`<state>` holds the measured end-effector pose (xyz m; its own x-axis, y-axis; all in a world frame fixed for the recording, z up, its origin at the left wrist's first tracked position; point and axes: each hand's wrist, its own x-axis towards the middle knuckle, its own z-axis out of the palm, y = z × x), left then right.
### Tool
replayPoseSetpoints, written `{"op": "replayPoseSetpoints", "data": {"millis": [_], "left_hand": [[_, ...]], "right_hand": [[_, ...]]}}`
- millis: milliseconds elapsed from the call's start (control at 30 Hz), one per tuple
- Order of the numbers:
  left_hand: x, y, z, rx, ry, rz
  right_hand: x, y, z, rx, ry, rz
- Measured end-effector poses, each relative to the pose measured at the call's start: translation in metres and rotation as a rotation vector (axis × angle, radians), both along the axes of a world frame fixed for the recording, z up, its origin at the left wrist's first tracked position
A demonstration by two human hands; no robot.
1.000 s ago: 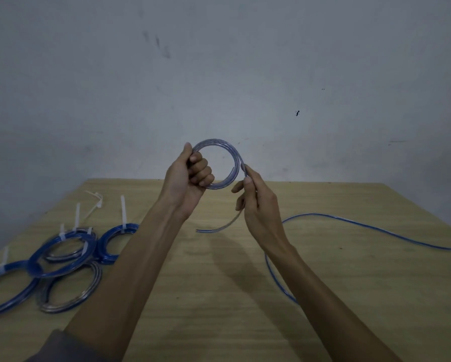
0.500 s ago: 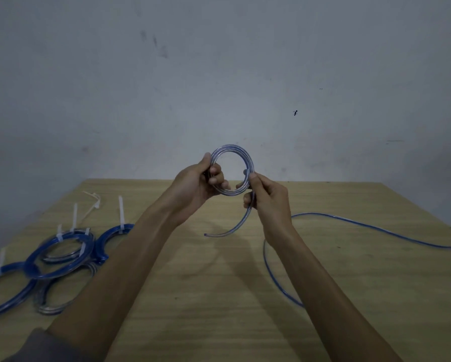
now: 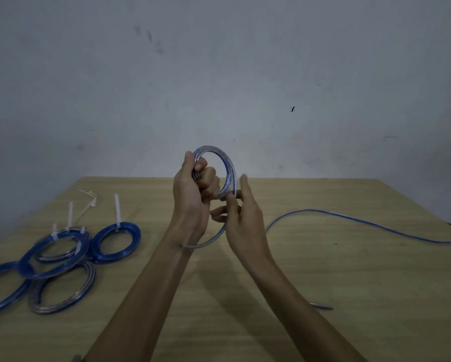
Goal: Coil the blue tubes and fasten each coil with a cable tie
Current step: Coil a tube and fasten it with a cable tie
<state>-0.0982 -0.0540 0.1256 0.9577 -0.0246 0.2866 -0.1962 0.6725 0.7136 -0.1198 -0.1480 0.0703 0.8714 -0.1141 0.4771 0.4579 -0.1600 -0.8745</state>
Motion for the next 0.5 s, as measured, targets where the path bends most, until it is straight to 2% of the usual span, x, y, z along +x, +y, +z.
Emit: {"op": "replayPoseSetpoints", "data": {"millis": [100,200,333,400,500], "left_hand": [[0.001,0.002,0.002,-0.026,0.007,0.008],[0.004,0.007,0.004,-0.046,0.003,-0.002],[0.010,0.012,0.006,-0.154,0.027,-0.104],[0.010,0.013,0.006,-0.186,0.033,-0.151],[0.009,0.011,0.002,-0.213,0.042,-0.198]], "right_hand": [[-0.009,0.002,-0.011,-0.239,-0.139,-0.094],[-0.019,-0.002,-0.019,-0.429,-0.255,-0.095],[-0.026,-0.006,-0.029,-0.712,-0.446,-0.121],[-0.021,-0.009,-0.030,-0.714,-0.493,-0.147],[-0.015,-0.014,-0.028,-0.613,-0.487,-0.140]]}}
